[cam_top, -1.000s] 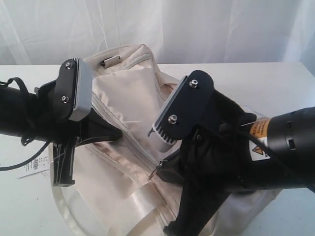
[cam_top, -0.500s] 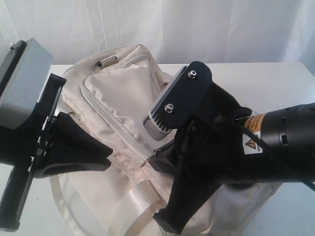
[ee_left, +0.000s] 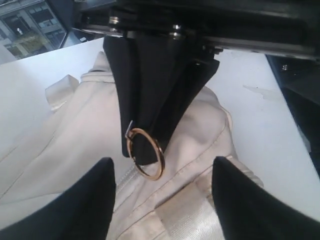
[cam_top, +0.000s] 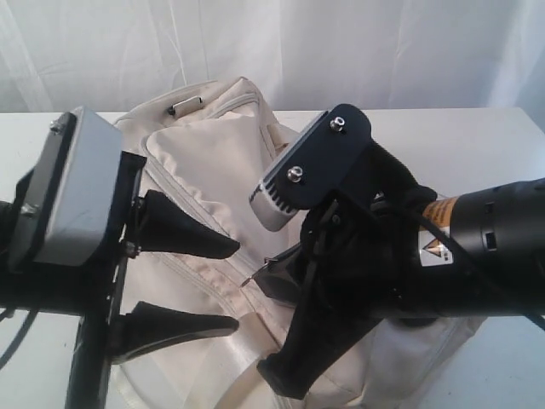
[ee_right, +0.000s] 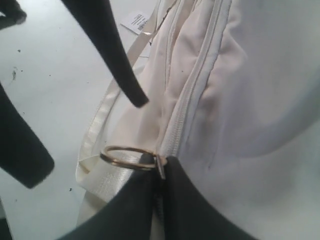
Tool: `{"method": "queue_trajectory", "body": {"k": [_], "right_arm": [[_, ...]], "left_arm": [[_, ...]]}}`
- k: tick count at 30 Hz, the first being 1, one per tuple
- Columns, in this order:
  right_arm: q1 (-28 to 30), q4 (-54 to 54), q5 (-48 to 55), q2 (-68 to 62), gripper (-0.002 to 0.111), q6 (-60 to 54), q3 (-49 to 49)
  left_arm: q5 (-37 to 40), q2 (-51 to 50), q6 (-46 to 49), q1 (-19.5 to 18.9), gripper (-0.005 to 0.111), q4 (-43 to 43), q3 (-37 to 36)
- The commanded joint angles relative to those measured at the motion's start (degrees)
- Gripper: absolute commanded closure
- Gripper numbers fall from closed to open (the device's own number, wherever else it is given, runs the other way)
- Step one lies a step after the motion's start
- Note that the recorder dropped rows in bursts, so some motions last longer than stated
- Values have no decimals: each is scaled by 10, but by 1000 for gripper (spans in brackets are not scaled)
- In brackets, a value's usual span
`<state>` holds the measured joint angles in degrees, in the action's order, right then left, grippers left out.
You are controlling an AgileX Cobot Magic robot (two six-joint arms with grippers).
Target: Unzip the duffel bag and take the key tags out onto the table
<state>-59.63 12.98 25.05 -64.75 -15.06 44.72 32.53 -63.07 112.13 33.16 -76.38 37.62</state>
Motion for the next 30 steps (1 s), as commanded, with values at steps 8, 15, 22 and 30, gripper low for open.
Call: {"method": "queue_trajectory", "body": {"k": [8, 15, 22, 30], "right_arm": [[1, 18, -9, 0, 108, 3, -2], [1, 18, -7, 0, 108, 3, -2], [1, 18, 8, 0, 108, -1, -2], [1, 18, 10, 0, 108, -1, -2]], "left_arm": [[-50, -17, 92, 29, 48, -75, -3], [-46, -42, 92, 29, 53, -75, 3], [-37, -53, 92, 29, 53, -101, 19], [-22, -65, 92, 29, 75, -101, 19]]}}
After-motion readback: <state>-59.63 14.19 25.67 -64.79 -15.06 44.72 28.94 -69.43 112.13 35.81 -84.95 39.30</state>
